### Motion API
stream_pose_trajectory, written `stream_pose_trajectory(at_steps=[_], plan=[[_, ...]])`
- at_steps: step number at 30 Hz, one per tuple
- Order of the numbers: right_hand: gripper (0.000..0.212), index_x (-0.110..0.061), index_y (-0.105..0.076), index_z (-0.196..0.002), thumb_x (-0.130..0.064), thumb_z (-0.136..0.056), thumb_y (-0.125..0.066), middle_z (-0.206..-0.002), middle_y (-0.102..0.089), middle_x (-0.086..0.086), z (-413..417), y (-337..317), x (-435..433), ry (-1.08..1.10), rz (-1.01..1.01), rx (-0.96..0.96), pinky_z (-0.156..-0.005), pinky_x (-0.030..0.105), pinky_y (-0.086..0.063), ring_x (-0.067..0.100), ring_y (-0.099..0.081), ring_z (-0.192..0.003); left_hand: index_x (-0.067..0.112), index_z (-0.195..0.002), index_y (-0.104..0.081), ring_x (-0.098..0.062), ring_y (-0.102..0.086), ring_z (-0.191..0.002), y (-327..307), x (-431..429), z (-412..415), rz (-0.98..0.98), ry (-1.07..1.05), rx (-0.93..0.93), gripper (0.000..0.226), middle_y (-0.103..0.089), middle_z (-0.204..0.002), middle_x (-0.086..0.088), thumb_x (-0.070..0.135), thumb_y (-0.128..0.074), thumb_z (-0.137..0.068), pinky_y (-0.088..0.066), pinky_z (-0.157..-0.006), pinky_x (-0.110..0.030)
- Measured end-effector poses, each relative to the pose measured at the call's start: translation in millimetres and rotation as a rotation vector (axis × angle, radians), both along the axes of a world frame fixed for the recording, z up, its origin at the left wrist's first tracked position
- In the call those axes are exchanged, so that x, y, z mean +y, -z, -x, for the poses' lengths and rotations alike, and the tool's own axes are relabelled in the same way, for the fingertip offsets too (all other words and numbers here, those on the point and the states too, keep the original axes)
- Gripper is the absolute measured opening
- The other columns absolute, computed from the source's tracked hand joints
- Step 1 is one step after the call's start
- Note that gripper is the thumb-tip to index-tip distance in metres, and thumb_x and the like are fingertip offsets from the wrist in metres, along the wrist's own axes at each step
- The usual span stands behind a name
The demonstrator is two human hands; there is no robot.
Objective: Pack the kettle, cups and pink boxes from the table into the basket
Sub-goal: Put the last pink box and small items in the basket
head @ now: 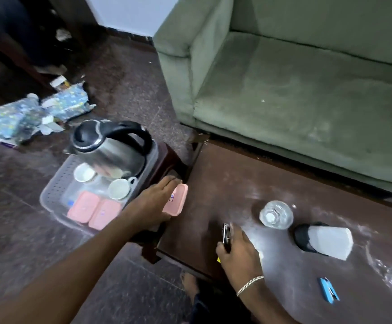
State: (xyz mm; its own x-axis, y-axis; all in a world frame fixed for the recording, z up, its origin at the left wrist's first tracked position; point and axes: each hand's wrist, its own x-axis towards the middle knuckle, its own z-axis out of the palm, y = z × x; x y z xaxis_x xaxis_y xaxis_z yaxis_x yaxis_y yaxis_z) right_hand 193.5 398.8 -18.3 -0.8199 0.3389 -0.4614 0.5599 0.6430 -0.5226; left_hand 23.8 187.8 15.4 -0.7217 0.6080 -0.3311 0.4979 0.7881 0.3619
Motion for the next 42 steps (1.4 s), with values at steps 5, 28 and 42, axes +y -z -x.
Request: stream_pose_trajectory(at_steps=[5, 28, 42], plan=[[0.061, -0.018, -0.049, -0.141, -0.030, -0.085, -0.069, -0.127, -0.065, 0.006, 52.8, -33.7, -76.6, -0.106, 0.077, 0.139, -0.092, 0.036, -0.048, 0.028, -0.062, -0.115, 0.022, -0.156, -0.035, -0.021, -0.055, -0.131, -39.7, -97.5, 10.6, 0.050, -0.066, 0.045, 0.102, -0.036, -0.159, 0.005, 0.024, -0.089, -0.069, -0.040, -0.094, -0.020], [0.043, -0.014, -0.037, -0.124, -0.026, -0.090, -0.061, -0.108, -0.066, 0.017, 169.9, -21.6, -284.2, -0.476, 0.090, 0.082, -0.074, 0.041, -0.048, 0.041, -0.065, -0.100, 0.023, -0.157, -0.037, -0.028, -0.067, -0.110, -14.4, -306.8, 93.7, 0.310, -0.184, -0.032, 0.105, -0.044, -0.144, -0.006, 0.034, -0.095, -0.070, -0.055, -0.082, -0.033], [0.039, -0.013, -0.040, -0.120, -0.024, -0.090, -0.062, -0.110, -0.066, 0.017, 169.4, 1.7, -304.9, -0.499, 0.013, 0.056, -0.074, 0.043, -0.052, 0.040, -0.066, -0.100, 0.025, -0.157, -0.037, -0.028, -0.062, -0.119, 21.1, -312.8, 110.9, 0.286, -0.155, -0.164, 0.106, -0.039, -0.148, -0.005, 0.020, -0.093, -0.067, -0.053, -0.088, -0.033]])
